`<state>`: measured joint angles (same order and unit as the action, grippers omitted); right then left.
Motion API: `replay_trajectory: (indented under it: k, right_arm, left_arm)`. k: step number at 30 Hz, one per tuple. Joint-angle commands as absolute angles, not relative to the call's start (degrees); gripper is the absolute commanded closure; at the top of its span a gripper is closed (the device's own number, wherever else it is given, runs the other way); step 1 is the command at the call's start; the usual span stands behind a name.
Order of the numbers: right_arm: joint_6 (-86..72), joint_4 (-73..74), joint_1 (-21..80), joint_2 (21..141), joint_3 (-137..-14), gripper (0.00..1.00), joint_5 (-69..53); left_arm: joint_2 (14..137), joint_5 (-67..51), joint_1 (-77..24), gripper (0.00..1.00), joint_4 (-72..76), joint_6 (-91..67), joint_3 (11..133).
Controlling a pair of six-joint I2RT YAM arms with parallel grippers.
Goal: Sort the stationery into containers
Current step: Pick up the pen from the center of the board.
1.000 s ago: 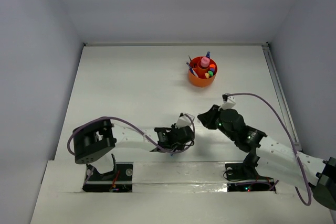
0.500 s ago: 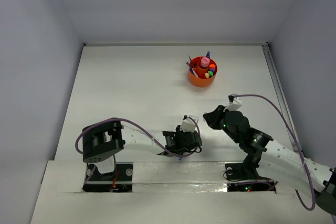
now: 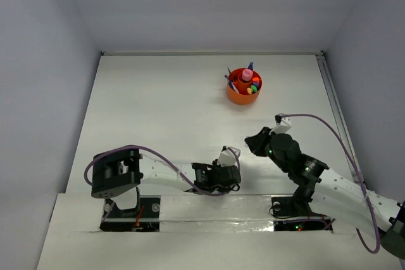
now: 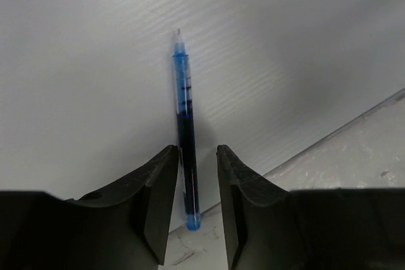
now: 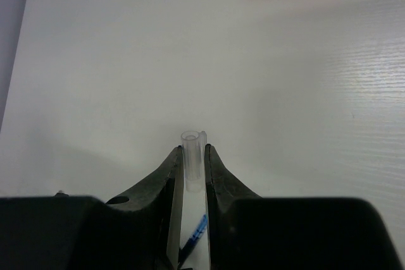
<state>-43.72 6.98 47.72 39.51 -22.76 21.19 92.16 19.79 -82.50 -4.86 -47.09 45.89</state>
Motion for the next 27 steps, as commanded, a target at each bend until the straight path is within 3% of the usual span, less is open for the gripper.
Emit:
replay_trajectory:
  k: [1, 5, 12, 17, 21, 27]
  right_arm:
    - [-43.5, 4.6, 48.2, 39.3, -23.6, 1.0, 21.6]
    - [-43.5, 5.2, 48.2, 38.4, -23.4, 1.0, 21.4]
    - [-43.4, 6.6, 48.2, 36.6, -23.6, 1.0, 22.5]
    - [-43.3, 7.6, 48.2, 36.1, -23.7, 1.0, 23.0]
    - [-43.6, 8.9, 48.2, 35.2, -23.7, 1.0, 24.3]
    - [-39.5, 7.9, 48.2, 34.4, -27.0, 1.0, 25.6]
  left_arm:
    - [96.5, 11.5, -83.4, 0.71, -15.2, -48.7, 41.7]
    - [99.5, 12.7, -83.4, 0.74, -15.7, -48.9, 41.9]
    - [107.8, 17.1, -85.1, 1.0, -20.6, -49.4, 44.6]
    - [106.8, 20.4, -85.7, 1.0, -21.7, -51.0, 45.3]
    - [97.9, 24.9, -84.4, 1.0, -20.7, -52.5, 44.2]
    - [85.1, 26.3, -76.0, 1.0, -3.3, -45.6, 43.6]
